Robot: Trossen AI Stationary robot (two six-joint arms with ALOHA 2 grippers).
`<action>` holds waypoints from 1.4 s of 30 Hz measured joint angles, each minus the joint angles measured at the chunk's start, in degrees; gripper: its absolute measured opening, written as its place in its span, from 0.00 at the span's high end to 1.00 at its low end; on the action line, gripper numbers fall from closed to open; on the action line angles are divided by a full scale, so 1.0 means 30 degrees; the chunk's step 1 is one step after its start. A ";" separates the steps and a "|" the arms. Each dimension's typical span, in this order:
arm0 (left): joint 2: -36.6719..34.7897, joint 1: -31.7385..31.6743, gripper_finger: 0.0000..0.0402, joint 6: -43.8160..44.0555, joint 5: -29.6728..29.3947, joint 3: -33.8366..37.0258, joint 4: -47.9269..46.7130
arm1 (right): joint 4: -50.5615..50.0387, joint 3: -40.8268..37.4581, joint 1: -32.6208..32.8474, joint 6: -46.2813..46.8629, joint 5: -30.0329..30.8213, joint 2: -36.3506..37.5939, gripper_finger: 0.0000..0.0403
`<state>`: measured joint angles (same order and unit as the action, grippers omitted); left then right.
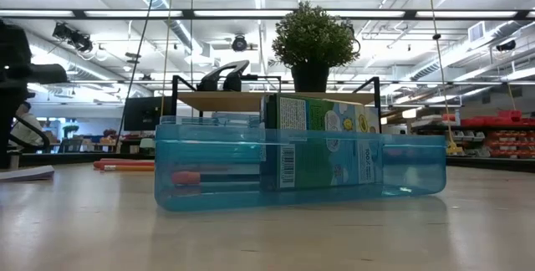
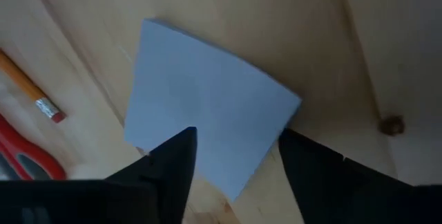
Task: Pack school essentials
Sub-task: Put the purple sticky notes into the blue supply box
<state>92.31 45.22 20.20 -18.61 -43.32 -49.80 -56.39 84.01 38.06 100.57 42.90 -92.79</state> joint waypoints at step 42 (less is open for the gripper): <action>0.0104 -0.4571 0.98 -0.5254 0.1436 -1.3564 0.1053 | -0.4560 0.0044 0.0102 -0.6127 0.2269 0.6042 0.57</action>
<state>92.62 31.50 4.44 -14.30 -84.01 -46.64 -70.07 84.14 38.37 82.19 49.70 -74.67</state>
